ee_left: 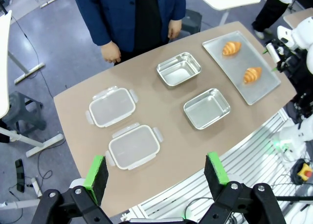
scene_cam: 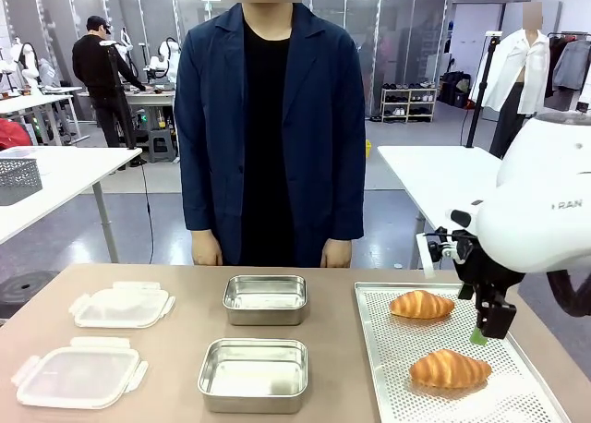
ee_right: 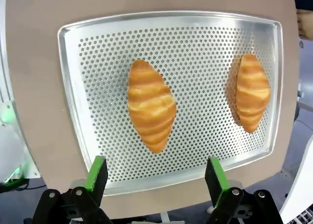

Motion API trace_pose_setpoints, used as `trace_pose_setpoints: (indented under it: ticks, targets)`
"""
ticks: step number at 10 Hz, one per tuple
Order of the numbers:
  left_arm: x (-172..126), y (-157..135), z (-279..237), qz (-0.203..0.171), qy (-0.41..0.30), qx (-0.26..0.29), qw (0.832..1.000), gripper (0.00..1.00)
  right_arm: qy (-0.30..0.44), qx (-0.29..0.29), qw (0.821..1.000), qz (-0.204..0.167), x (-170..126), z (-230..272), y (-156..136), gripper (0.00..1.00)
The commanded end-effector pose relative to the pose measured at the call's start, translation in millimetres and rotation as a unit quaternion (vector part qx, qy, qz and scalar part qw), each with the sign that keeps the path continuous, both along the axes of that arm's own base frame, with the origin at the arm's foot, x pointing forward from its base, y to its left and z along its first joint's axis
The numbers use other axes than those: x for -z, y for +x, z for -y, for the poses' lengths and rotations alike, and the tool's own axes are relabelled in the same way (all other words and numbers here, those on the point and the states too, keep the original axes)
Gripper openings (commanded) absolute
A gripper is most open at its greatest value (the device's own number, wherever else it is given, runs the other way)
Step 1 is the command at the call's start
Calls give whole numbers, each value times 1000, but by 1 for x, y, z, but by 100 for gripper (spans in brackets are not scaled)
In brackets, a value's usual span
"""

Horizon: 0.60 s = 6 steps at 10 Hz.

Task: Place the bread into the airtight container.
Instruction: Pick up a Butter Roll and place it into an empty Airtight Container.

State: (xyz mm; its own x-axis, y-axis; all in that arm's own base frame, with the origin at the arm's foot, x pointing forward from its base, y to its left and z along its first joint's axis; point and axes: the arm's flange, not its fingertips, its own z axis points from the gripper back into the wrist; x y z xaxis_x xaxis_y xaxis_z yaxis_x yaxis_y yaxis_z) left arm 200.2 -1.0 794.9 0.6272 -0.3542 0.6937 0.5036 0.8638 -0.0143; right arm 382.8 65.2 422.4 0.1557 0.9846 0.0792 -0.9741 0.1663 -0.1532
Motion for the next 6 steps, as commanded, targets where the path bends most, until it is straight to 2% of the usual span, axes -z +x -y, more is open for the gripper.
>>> trace_pose_setpoints:
  ticks: [1,6]
  targets:
    - [0,0,0,1,3,6,1000,100,-2,-17,1000,-9,26,2,3,100]
    - [0,0,0,1,3,6,1000,100,-23,-23,999,-24,74,-2,15,100]
